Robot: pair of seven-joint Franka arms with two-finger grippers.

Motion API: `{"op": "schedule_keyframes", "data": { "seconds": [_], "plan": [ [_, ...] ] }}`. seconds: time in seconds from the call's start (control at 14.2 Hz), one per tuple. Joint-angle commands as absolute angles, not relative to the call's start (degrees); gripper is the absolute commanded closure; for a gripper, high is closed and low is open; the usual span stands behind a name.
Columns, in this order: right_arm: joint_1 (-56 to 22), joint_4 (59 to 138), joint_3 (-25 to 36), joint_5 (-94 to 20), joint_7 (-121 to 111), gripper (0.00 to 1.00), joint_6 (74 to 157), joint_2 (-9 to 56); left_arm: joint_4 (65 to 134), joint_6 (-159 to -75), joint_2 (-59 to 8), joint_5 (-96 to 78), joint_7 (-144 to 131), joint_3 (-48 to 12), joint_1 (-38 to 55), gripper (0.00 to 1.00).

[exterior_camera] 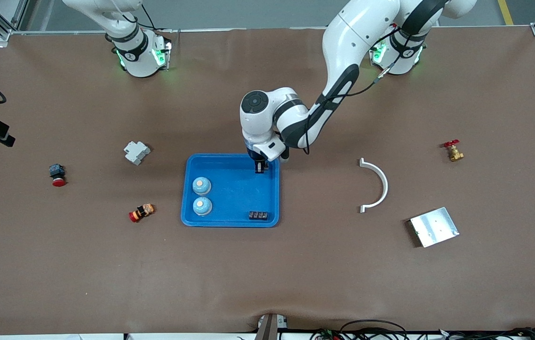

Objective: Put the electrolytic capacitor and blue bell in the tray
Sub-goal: 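Carry the capacitor over the tray and lower it with the left gripper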

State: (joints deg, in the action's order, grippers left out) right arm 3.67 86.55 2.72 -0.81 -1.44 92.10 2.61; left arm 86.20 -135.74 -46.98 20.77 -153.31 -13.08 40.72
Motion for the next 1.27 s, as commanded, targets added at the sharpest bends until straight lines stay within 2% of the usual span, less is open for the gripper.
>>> {"op": "schedule_keyframes", "data": {
  "seconds": [0.0,0.71,0.78,0.85,1.2],
  "plan": [
    [3.96,88.24,3.68,-1.93,-1.58,0.0,92.73,0.88,84.73,-135.44,-47.81,22.24,-155.83,-12.3,41.75,1.0],
    [3.52,85.79,3.43,-2.64,-1.14,0.0,90.7,0.97,84.55,-135.88,-49.48,23.99,-155.13,-11.78,41.57,1.0],
    [3.43,85.52,3.43,-2.55,-1.14,0.0,90.36,0.97,84.55,-135.88,-49.48,23.99,-154.95,-11.78,41.49,0.91],
    [3.51,85.17,3.51,-2.81,-1.14,0.0,90.26,1.14,84.55,-135.88,-49.4,23.99,-154.6,-11.78,41.48,0.01],
    [3.69,84.29,3.6,-2.81,-1.67,0.0,90.44,1.85,83.59,-135.27,-48.52,23.99,-153.02,-11.78,40.69,0.0]
  ]
}}
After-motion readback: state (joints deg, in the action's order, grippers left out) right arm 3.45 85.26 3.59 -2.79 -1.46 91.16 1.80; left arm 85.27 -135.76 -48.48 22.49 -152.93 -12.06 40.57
